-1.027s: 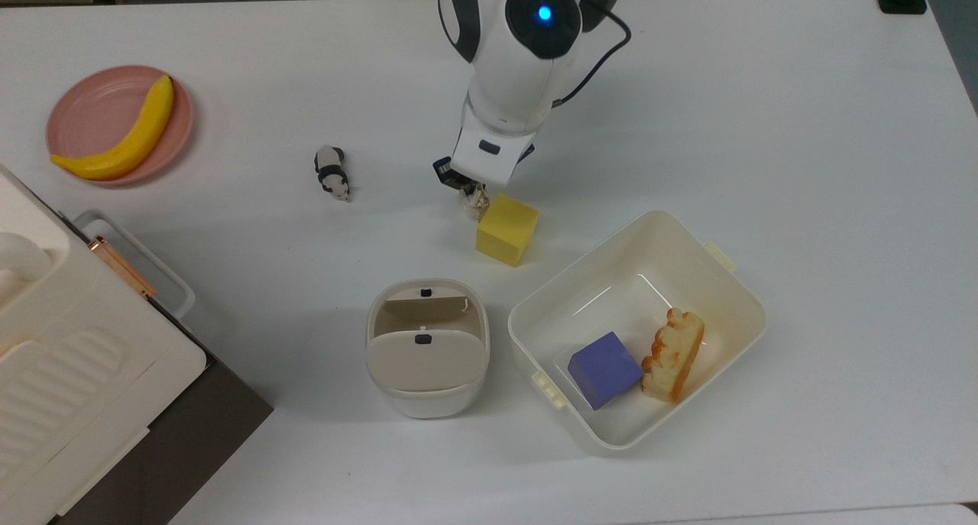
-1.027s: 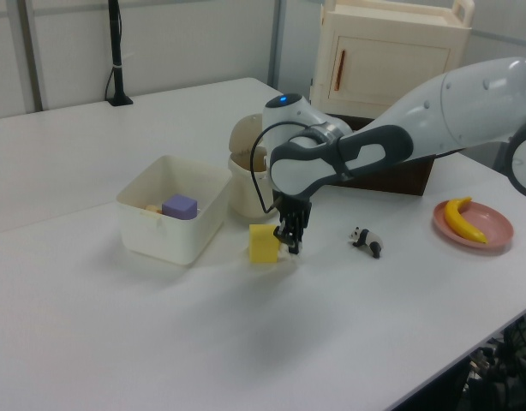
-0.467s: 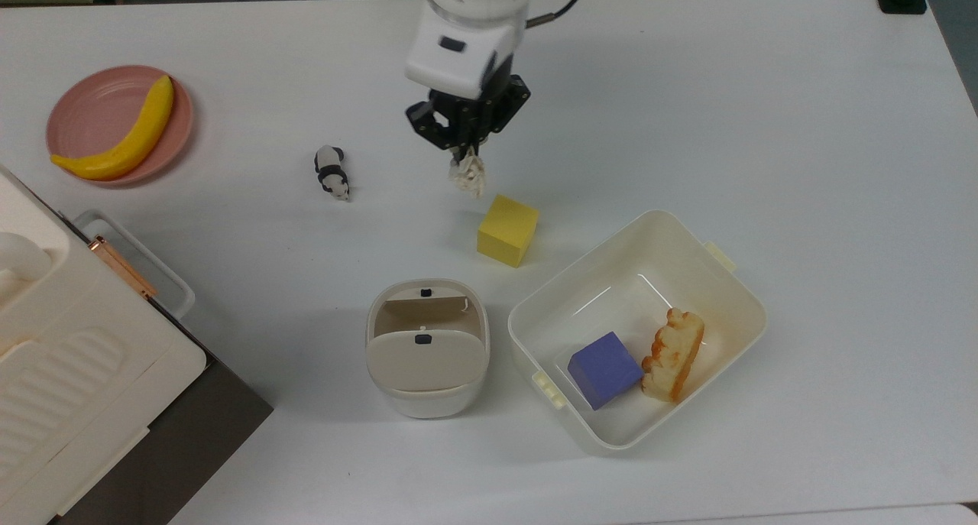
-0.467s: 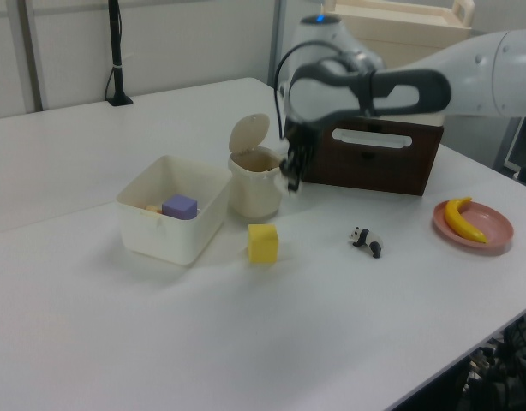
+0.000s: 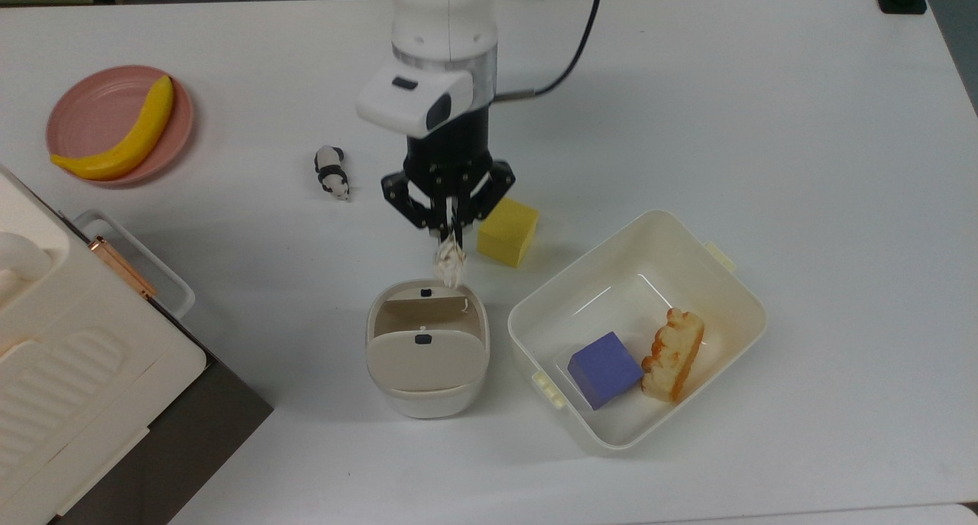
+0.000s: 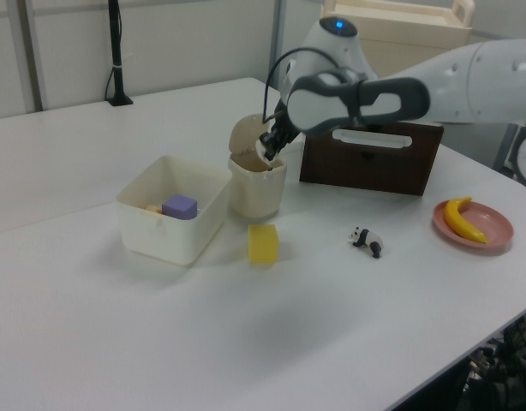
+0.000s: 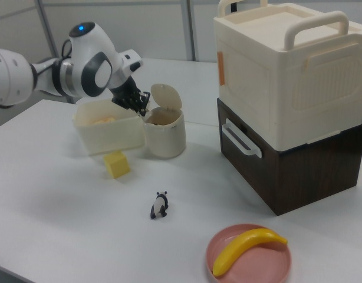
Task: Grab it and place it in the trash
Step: 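Lift the wrapper and carry it over the cream trash bin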
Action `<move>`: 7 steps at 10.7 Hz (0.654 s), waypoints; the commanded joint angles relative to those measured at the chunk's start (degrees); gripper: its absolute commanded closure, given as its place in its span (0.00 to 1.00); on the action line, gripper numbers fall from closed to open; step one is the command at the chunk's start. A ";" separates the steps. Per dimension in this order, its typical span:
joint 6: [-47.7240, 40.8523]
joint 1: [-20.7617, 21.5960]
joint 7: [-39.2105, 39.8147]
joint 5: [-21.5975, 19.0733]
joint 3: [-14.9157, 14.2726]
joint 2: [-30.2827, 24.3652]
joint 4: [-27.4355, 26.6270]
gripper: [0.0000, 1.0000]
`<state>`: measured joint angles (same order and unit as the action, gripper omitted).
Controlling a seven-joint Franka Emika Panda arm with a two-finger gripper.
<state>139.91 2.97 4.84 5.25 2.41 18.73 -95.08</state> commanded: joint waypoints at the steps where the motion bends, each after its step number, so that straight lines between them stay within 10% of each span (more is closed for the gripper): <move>1: 5.36 0.64 -8.94 1.26 -1.18 2.53 1.38 0.66; 3: 6.96 0.37 -12.30 1.25 -1.71 2.71 1.38 0.00; 7: 6.35 0.46 -12.57 0.64 -1.97 2.10 1.30 0.00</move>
<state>146.06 2.92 -6.09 5.53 0.94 21.32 -93.99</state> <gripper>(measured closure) 0.115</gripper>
